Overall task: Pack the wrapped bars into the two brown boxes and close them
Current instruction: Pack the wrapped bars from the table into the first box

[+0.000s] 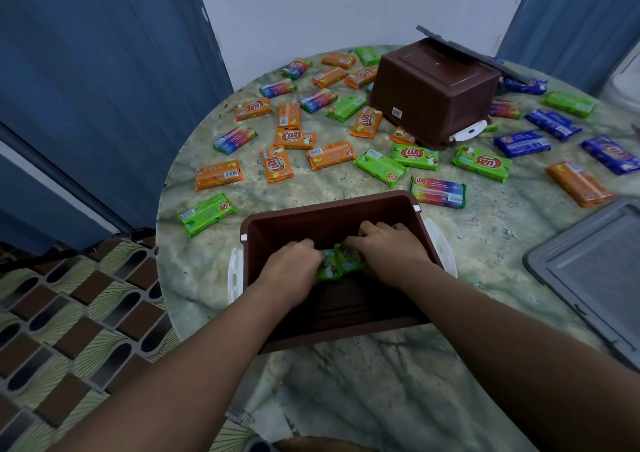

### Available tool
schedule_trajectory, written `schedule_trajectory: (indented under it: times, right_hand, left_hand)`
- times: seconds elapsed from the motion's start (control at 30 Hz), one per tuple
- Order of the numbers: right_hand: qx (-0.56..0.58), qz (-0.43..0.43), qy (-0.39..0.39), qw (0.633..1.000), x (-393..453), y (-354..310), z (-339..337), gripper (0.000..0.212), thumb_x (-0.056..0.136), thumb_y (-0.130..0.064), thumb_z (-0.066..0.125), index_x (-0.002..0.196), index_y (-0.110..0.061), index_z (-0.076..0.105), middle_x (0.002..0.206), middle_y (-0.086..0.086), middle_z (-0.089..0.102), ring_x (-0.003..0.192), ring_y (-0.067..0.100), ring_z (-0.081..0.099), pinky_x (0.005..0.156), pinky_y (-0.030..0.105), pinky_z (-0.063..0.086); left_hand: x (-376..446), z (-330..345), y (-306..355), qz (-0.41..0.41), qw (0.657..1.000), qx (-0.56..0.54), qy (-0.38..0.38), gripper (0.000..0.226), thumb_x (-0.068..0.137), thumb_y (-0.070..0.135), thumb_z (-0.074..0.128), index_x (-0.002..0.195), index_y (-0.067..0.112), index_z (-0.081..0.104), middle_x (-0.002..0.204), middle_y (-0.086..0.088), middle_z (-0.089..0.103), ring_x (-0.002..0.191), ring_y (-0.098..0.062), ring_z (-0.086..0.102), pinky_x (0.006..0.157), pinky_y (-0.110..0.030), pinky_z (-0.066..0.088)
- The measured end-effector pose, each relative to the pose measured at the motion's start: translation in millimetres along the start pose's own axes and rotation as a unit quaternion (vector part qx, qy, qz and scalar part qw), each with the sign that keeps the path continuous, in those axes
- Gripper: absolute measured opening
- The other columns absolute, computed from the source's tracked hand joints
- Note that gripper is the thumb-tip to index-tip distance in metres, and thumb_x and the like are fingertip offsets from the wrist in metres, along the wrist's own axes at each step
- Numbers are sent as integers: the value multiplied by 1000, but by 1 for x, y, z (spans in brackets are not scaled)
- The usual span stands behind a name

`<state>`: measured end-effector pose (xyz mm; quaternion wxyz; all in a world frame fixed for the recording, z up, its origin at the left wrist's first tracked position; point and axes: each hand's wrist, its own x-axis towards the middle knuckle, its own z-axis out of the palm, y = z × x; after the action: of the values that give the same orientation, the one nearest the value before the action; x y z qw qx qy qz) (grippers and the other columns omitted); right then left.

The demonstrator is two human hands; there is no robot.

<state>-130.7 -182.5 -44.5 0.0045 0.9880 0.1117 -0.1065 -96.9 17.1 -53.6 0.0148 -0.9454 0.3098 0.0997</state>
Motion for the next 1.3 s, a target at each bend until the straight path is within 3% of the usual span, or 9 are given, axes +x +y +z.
schedule_trajectory:
  times: [0.13, 0.27, 0.37, 0.47, 0.6, 0.7, 0.87, 1.13, 1.3]
  right_hand:
    - [9, 5, -2, 1000, 0, 1, 3, 54, 96, -34, 59, 147, -44, 45, 132, 2, 47, 123, 26, 50, 98, 42, 37]
    - [72, 24, 51, 996, 0, -1, -1, 46, 89, -56, 63, 128, -32, 62, 119, 1, 55, 110, 25, 58, 85, 37, 45]
    - [117, 24, 216, 969, 2, 3, -10, 27, 89, -47, 66, 97, -21, 63, 93, 0, 56, 87, 26, 58, 66, 35, 45]
    - [70, 89, 287, 951, 4, 9, -31, 32, 87, -42, 65, 112, -22, 59, 103, 3, 52, 96, 27, 50, 79, 40, 42]
    - [65, 177, 135, 973, 11, 21, -46, 49, 89, -45, 67, 134, -33, 51, 131, 8, 47, 127, 35, 43, 99, 49, 44]
    - [113, 172, 53, 977, 14, 27, -43, 37, 98, -42, 63, 132, -35, 51, 138, 9, 50, 142, 42, 32, 100, 55, 50]
    - [129, 161, 51, 977, 21, 31, -43, 35, 99, -39, 62, 132, -33, 50, 136, 10, 51, 140, 45, 34, 104, 55, 47]
    - [128, 180, 74, 972, 41, 40, -50, 43, 101, -38, 60, 141, -31, 48, 135, 12, 51, 129, 39, 42, 101, 51, 46]
    - [116, 189, 83, 972, 56, 47, -53, 42, 101, -38, 60, 141, -31, 48, 135, 13, 52, 126, 38, 43, 102, 50, 43]
  left_hand:
    - [4, 2, -1, -15, 1000, 8, -8, 21, 92, 19, 64, 112, 17, 70, 106, -6, 54, 96, -30, 60, 75, -40, 51]
    - [-2, -9, 0, -23, 999, -23, -21, 28, 89, 30, 68, 114, 16, 65, 107, -6, 53, 97, -31, 61, 75, -38, 49]
    - [-16, -28, -2, -26, 996, -33, 79, 32, 91, 39, 65, 117, 19, 61, 108, -2, 55, 104, -26, 57, 77, -40, 51]
    - [-25, -46, -18, -80, 969, 19, 232, 41, 90, 45, 67, 123, 20, 61, 111, -4, 57, 104, -25, 49, 83, -38, 47]
    - [-20, -43, -53, -248, 951, -70, 173, 56, 90, 65, 57, 125, 22, 52, 118, -10, 54, 111, -32, 48, 88, -42, 44]
    - [-13, -31, -62, -210, 950, -195, 122, 40, 96, 60, 51, 99, 20, 50, 92, -2, 56, 86, -25, 58, 64, -38, 44]
    - [-1, -30, -70, -186, 951, -202, 140, 37, 99, 56, 49, 89, 20, 46, 80, -3, 55, 71, -21, 55, 61, -43, 47]
    - [40, -33, -88, -165, 955, -196, 147, 34, 99, 57, 48, 98, 23, 43, 91, -4, 57, 82, -25, 56, 62, -39, 43]
    - [60, -36, -95, -165, 957, -187, 148, 36, 99, 59, 46, 104, 23, 45, 96, -6, 57, 84, -27, 58, 72, -45, 53]
